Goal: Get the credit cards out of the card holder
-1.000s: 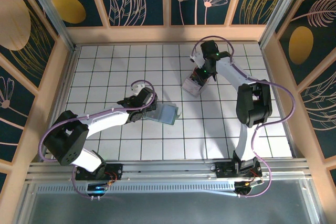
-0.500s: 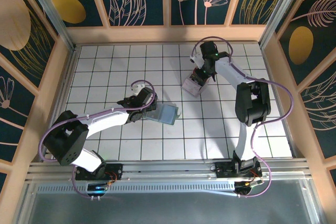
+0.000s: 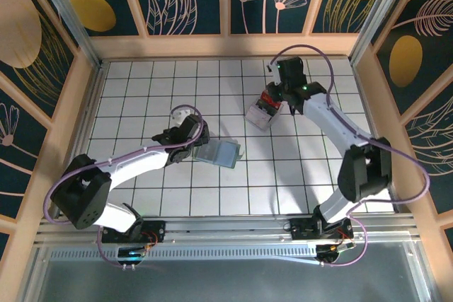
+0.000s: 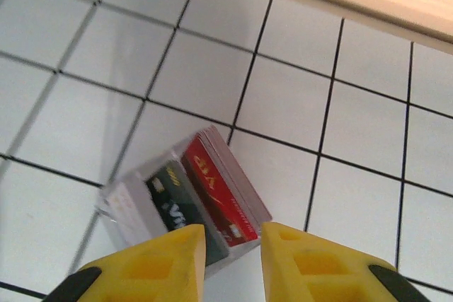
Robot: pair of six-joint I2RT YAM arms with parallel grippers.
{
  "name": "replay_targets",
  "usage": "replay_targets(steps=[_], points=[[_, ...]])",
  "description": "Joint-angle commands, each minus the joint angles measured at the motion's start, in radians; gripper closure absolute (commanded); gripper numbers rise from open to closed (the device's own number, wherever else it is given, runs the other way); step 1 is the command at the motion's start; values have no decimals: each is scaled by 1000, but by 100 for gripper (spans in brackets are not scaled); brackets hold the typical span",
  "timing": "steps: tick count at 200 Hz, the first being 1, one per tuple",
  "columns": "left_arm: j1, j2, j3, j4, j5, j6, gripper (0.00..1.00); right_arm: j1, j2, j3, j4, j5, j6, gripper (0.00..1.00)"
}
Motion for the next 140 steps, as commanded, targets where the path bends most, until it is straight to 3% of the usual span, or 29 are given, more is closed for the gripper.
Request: replay_targets(steps=[1, 24, 66, 112, 140], points=[[21, -50, 5, -21, -37, -33, 1, 43, -87, -75, 107, 50, 219, 73], [40, -87, -16, -17, -52, -45, 1, 117, -150, -142, 124, 69, 366, 68], [97, -126, -45, -12, -41, -46, 1, 276, -150, -222, 91, 118, 623, 67], [192, -166, -99, 4, 17, -65, 1, 521, 1, -186, -5, 228, 793, 62], [248, -188, -144, 29, 65, -96, 1, 628, 128, -105, -61, 232, 837, 63]])
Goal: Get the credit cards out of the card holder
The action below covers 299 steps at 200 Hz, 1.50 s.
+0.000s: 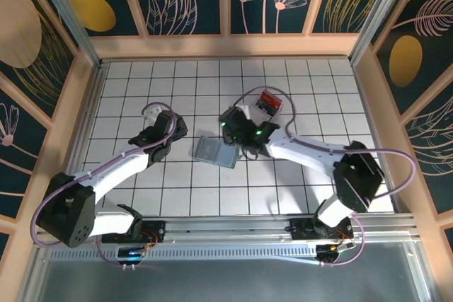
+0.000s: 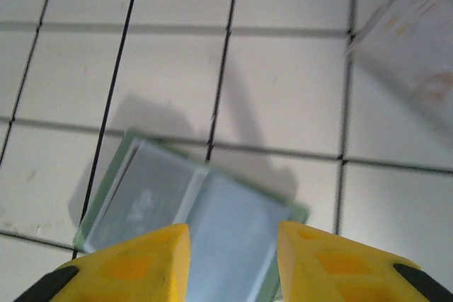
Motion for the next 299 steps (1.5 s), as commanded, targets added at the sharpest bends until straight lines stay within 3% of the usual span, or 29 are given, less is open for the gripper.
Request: replay_targets(steps=[1, 33, 76, 155, 234, 299], points=[[39, -28, -38, 28, 51, -44, 1, 72, 87, 76, -78, 57, 101, 63], [71, -35, -68, 51, 95, -70, 1, 146, 202, 140, -109, 30, 121, 67], [73, -16, -71, 77, 154, -67, 1, 162, 254, 121, -108, -16, 129, 70], [73, -35, -105, 146, 264, -47, 1, 139, 298, 38, -87, -47, 136, 71], [73, -42, -117, 164, 332, -46, 1, 96, 279, -36, -109, 27, 126, 71], [73, -65, -134, 166, 325, -31, 1, 43, 232, -58, -105, 44, 131, 71]])
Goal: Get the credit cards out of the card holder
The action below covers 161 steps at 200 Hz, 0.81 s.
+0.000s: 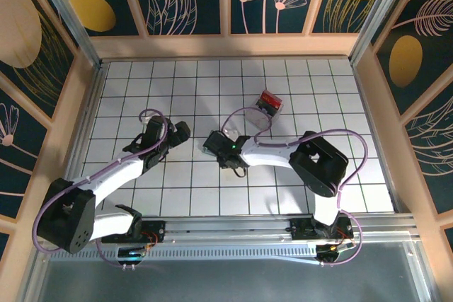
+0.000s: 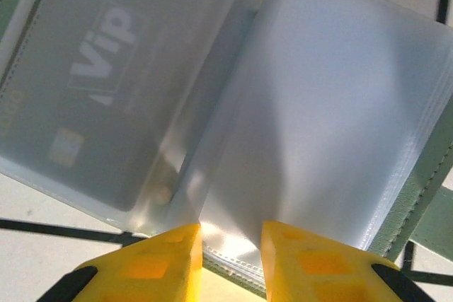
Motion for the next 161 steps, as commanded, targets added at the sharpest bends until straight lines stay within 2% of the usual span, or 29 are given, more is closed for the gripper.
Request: replay_targets(steps=[1, 44, 108, 161], points=[[6, -22, -12, 14, 4, 16, 1, -24, -12, -30, -72, 51, 22, 71], [6, -17, -13, 8, -13, 41, 1, -3, -57, 22, -72, 47, 63, 71], [6, -23, -7, 7, -41, 63, 1, -5, 47, 169, -79, 111, 109, 46], [6, -13, -14, 29, -29, 58, 1, -62, 97, 188, -10, 64, 60, 31]])
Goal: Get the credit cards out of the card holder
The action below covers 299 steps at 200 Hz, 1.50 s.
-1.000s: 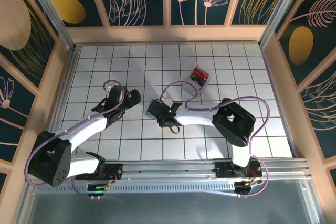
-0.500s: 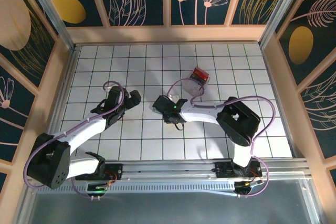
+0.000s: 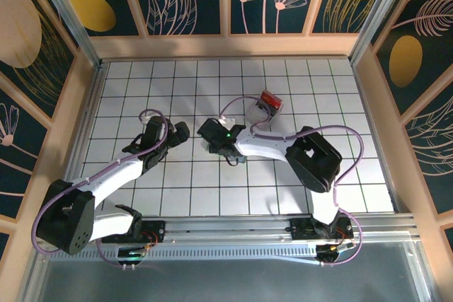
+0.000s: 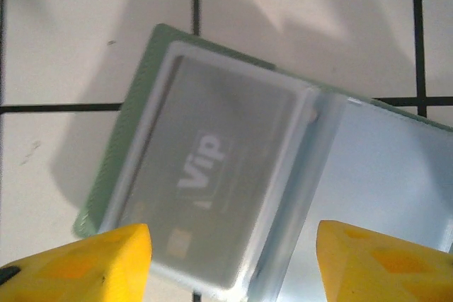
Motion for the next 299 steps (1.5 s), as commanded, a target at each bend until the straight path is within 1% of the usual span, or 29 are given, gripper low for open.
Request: replay_targets(steps=[1, 25, 46, 84, 103, 161, 199, 216, 232, 255, 285, 299], points=[[6, -6, -10, 25, -7, 12, 1, -22, 25, 17, 28, 8, -17, 31], [6, 2, -6, 32, -4, 13, 1, -32, 46, 15, 67, -21, -39, 28], [6, 12, -5, 32, 0, 14, 1, -30, 47, 16, 80, -32, -41, 28], [6, 21, -6, 39, 6, 14, 1, -24, 40, 35, 54, 11, -38, 28], [7, 24, -6, 44, 9, 11, 1, -25, 46, 44, 60, 9, -46, 27], [6, 20, -8, 43, 8, 11, 1, -27, 84, 46, 87, -34, -65, 24], [7, 26, -6, 47, 13, 10, 1, -29, 119, 53, 82, -69, -78, 24], [7, 24, -5, 46, 11, 10, 1, -27, 115, 40, 89, -92, -87, 29], [7, 22, -3, 43, 9, 10, 1, -27, 99, 19, 104, -123, -97, 36], [6, 15, -5, 41, 6, 9, 1, -26, 57, -33, 161, -194, -136, 45], [6, 11, -3, 38, 3, 8, 1, -24, 4, -93, 227, -273, -205, 53], [6, 9, -3, 38, 3, 5, 1, -24, -9, -104, 227, -283, -240, 56]])
